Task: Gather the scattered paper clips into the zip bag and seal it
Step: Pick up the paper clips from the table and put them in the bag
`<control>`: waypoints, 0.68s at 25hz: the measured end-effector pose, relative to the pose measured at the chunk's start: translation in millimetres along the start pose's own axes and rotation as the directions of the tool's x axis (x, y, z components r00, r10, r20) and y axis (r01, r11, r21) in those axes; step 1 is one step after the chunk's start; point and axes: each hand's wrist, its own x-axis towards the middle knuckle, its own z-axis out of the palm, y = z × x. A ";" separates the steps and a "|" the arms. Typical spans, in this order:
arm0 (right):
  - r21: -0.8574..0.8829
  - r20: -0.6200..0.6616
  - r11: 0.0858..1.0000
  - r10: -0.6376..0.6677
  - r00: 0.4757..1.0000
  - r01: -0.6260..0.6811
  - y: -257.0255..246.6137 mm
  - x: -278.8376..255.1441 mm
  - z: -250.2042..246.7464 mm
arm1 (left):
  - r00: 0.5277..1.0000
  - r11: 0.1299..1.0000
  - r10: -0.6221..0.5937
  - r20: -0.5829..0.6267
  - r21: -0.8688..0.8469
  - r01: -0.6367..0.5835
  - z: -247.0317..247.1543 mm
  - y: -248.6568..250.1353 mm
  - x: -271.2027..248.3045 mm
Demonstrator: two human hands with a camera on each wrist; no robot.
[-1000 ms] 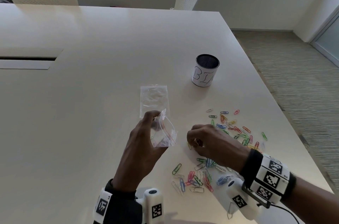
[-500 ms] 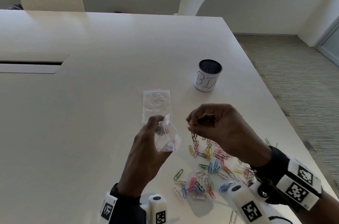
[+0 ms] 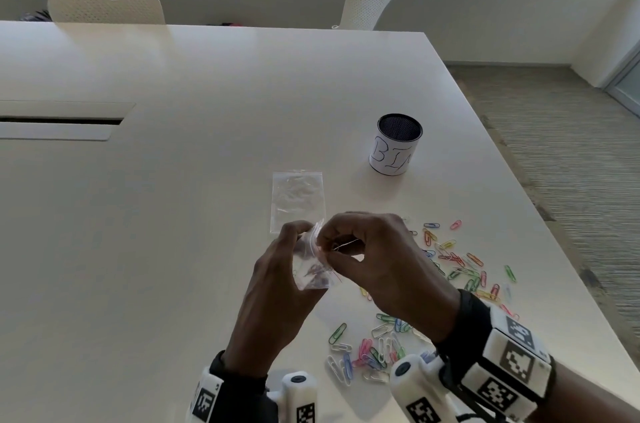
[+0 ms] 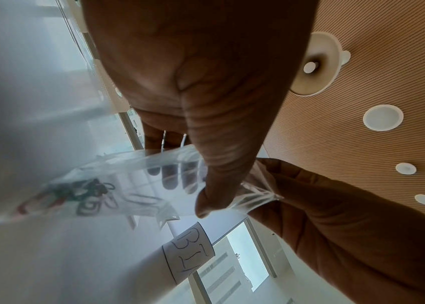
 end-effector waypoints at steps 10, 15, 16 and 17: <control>-0.189 0.180 0.979 -0.044 0.983 0.078 9.7 -34.1 -27.7 | 1.000 1.000 -0.011 0.001 0.016 0.011 -8.3 -2.1 -1.4; -0.245 0.573 0.948 -0.029 0.819 0.205 33.8 -51.1 -4.4 | 1.000 1.000 -0.019 -0.009 0.019 0.020 -9.0 -0.3 -1.1; -0.243 0.604 0.941 -0.044 0.796 0.236 36.6 -51.5 1.1 | 1.000 1.000 -0.016 -0.007 0.021 0.016 -8.8 0.2 -0.5; -0.238 0.629 0.935 -0.060 0.775 0.265 39.5 -51.9 6.5 | 1.000 1.000 -0.015 -0.006 0.024 0.015 -8.7 0.7 0.2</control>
